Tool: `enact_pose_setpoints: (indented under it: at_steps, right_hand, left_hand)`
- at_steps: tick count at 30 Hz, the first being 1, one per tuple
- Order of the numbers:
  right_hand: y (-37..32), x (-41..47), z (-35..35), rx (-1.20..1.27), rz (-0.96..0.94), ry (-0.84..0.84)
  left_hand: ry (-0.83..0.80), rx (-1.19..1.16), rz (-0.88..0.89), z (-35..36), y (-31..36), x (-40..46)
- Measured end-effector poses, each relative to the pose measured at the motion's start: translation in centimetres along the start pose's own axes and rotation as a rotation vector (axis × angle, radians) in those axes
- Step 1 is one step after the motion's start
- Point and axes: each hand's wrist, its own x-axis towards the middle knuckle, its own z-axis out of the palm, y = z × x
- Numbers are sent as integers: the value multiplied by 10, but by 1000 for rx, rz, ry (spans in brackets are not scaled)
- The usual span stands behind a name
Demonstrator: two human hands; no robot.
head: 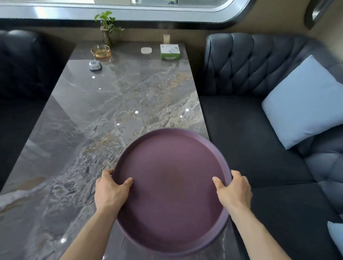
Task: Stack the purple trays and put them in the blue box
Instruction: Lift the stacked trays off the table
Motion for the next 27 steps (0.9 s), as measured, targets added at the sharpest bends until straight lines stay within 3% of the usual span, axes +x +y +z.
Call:
enact_pose_setpoints:
  at_steps: [15, 27]
  right_hand:
    - [-70, -125, -103, 135, -226, 76]
    - [-116, -323, -126, 167, -428, 21]
  left_hand:
    - [161, -198, 118, -166, 15, -101]
    - [405, -401, 101, -346, -97, -211]
